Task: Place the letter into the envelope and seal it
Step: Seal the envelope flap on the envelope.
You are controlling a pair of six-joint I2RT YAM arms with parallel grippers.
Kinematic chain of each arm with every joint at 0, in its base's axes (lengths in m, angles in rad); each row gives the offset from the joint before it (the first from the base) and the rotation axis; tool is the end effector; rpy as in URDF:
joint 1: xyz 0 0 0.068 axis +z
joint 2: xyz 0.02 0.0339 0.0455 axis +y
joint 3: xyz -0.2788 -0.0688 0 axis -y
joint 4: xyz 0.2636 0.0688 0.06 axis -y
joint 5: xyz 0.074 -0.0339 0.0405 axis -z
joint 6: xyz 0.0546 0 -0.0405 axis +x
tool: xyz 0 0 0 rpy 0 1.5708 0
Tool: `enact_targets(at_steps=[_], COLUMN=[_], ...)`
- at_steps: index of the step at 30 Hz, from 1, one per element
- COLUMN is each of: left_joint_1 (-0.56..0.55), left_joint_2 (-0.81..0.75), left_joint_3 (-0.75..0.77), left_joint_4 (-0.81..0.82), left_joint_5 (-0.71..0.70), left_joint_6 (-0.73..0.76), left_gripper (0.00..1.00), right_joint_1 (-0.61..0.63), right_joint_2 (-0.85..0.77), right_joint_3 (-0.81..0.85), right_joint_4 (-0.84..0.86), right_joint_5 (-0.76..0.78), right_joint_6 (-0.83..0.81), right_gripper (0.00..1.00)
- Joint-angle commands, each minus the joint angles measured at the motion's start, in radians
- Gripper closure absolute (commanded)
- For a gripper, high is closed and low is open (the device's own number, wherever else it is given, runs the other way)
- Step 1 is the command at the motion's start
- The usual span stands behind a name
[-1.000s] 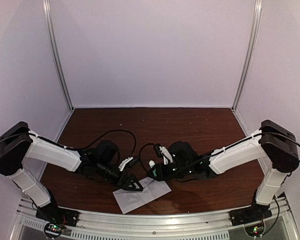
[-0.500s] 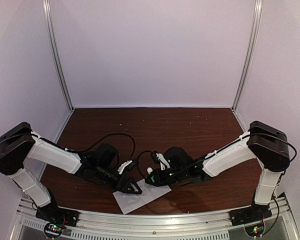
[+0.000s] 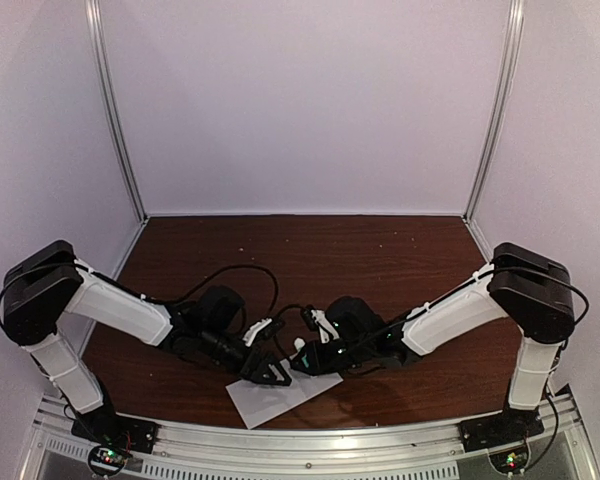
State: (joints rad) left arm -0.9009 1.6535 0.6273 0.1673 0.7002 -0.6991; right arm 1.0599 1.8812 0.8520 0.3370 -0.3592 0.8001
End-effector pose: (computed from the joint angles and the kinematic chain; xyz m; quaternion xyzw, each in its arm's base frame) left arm 0.1627 -0.2621 0.1093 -0.2076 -0.8639 0.4588 0.0026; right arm 0.1734 0.3485 0.1042 -0.1907 0.8731 0.4321 0.1206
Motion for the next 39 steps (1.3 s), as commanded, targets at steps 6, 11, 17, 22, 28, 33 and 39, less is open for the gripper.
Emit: enact_targets(at_steps=[6, 11, 17, 22, 28, 33, 39], left_joint_1=[-0.025, -0.029, -0.057, -0.057, -0.058, -0.058, -0.059], left_joint_2=[0.102, 0.13, 0.173, 0.165, 0.11, 0.057, -0.003], left_joint_3=[0.083, 0.096, 0.115, 0.087, 0.008, -0.051, -0.113], left_joint_4=[0.053, 0.078, 0.118, 0.071, 0.05, 0.033, 0.026], left_joint_5=[-0.024, -0.048, -0.039, -0.074, -0.092, -0.097, -0.108], left_joint_6=[0.019, 0.016, -0.005, 0.006, -0.001, -0.01, -0.033], left_gripper=[0.27, 0.28, 0.29, 0.29, 0.29, 0.29, 0.29], right_joint_1=[0.002, 0.003, 0.003, 0.002, -0.001, -0.003, -0.005], right_joint_2=[0.022, 0.022, 0.024, 0.025, 0.031, 0.035, 0.042], right_joint_3=[0.007, 0.001, 0.001, 0.001, -0.001, 0.002, 0.007], right_joint_4=[-0.031, -0.034, -0.037, -0.043, -0.05, -0.053, -0.056], right_joint_5=[0.033, 0.037, 0.042, 0.047, 0.054, 0.055, 0.053], right_joint_6=[0.007, 0.011, 0.016, 0.019, 0.025, 0.027, 0.027], right_gripper=[1.0, 1.0, 1.0, 1.0, 1.0, 1.0, 1.0])
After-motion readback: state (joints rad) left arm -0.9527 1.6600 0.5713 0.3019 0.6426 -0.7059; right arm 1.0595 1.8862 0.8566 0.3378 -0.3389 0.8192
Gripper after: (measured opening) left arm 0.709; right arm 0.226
